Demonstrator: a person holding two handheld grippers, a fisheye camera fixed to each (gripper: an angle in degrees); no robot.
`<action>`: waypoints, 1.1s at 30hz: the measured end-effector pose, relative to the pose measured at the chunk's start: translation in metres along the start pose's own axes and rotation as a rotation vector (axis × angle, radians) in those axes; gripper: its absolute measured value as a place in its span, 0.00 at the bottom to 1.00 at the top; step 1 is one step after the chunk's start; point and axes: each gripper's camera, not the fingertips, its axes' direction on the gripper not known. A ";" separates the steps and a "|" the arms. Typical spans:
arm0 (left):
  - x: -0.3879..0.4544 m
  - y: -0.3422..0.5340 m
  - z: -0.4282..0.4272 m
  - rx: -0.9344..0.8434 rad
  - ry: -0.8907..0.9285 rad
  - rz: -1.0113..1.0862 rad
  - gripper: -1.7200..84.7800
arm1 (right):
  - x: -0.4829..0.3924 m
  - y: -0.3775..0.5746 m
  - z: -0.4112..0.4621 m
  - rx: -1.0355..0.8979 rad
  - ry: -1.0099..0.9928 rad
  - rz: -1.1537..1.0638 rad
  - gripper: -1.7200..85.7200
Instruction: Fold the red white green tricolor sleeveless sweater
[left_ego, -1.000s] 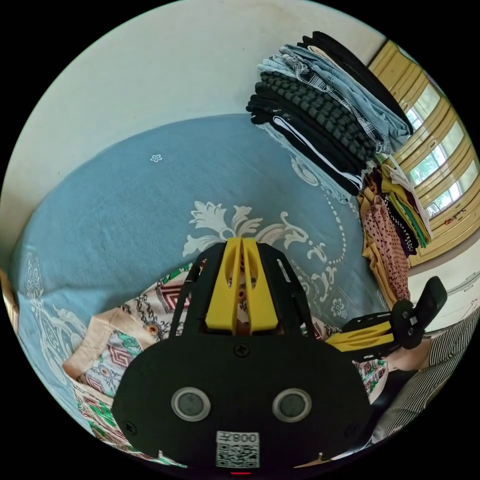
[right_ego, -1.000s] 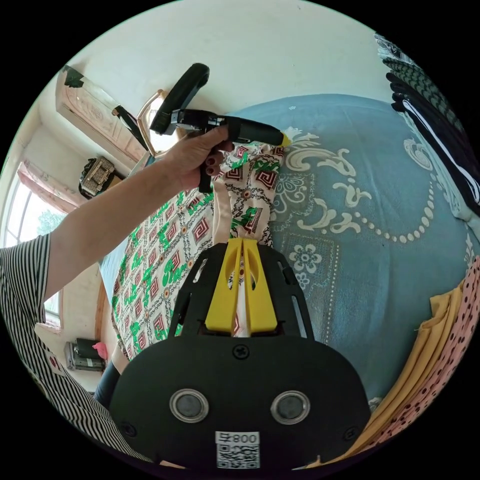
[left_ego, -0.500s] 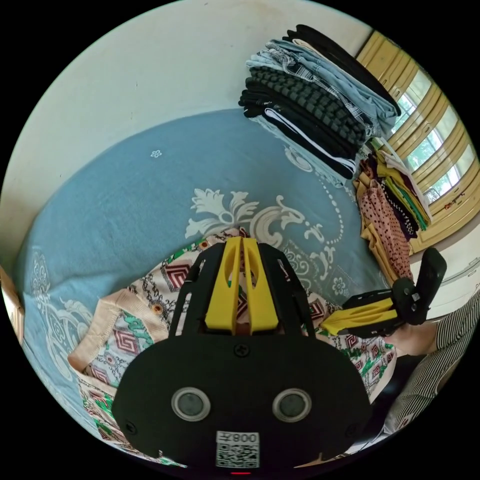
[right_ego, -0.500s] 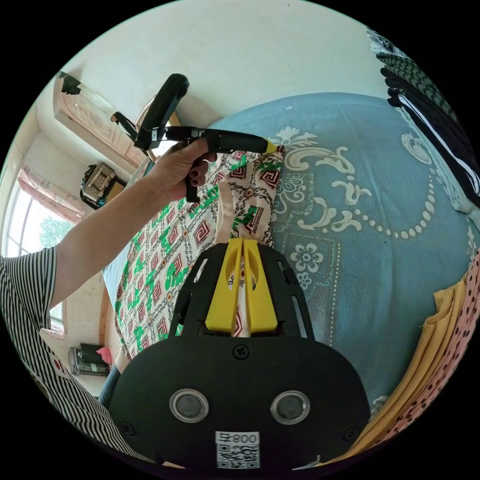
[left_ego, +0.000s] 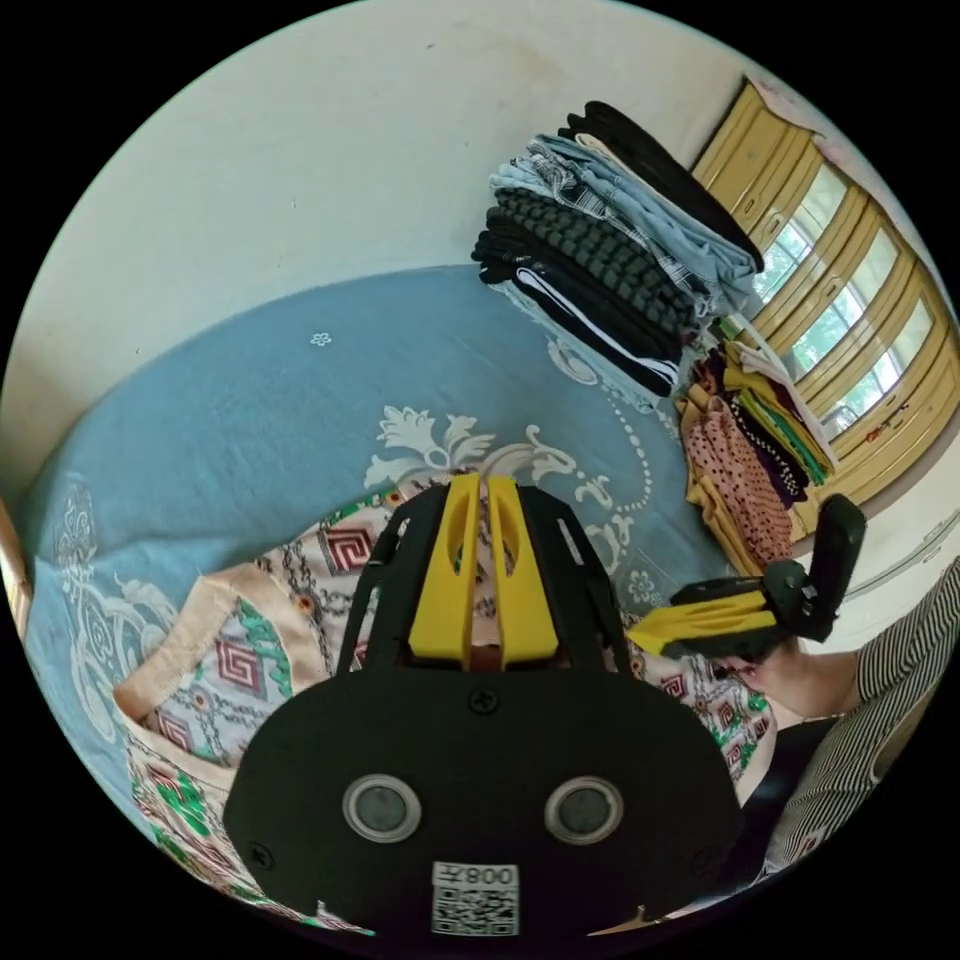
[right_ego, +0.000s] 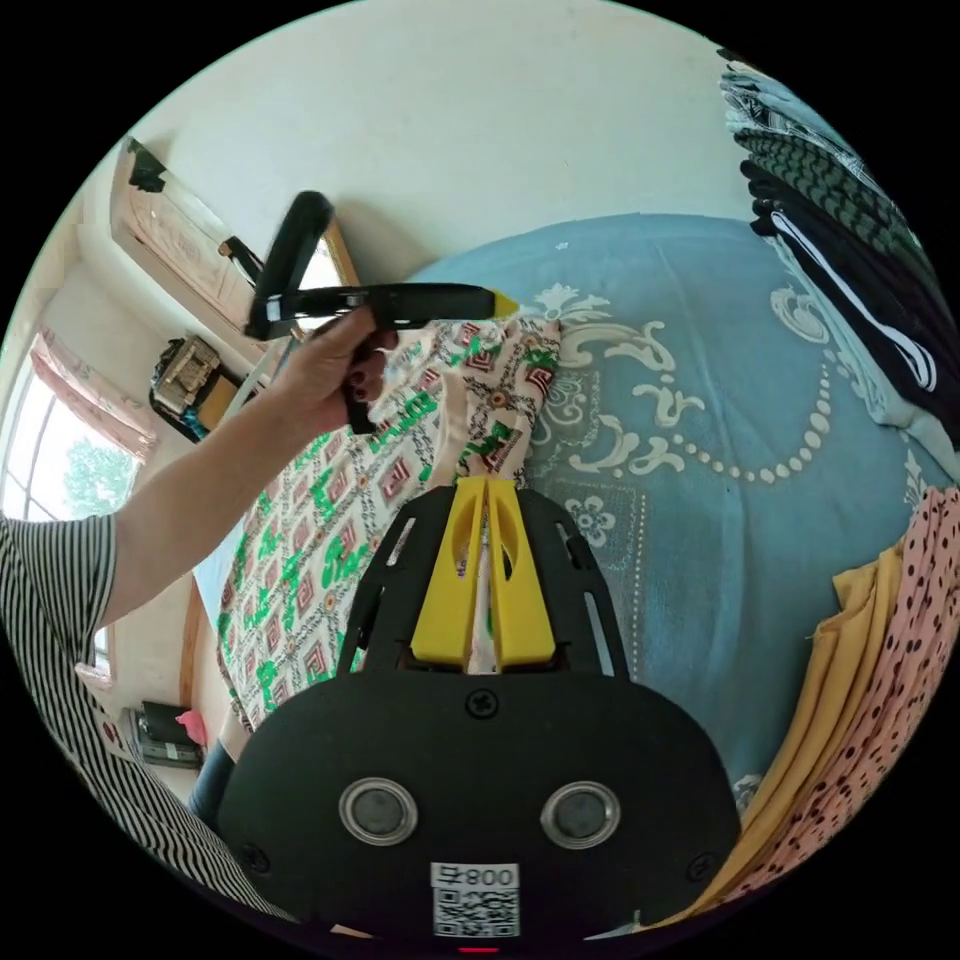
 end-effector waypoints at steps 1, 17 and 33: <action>0.001 0.013 -0.008 -0.002 0.019 -0.006 0.03 | -0.002 -0.001 0.004 -0.028 0.036 0.008 0.02; 0.026 0.151 -0.116 0.038 0.148 -0.129 0.02 | -0.082 -0.037 -0.002 -0.081 0.145 -0.091 0.02; -0.066 0.478 -0.364 0.363 -0.240 -1.062 0.11 | -0.193 -0.095 0.011 -0.165 0.127 -0.264 0.02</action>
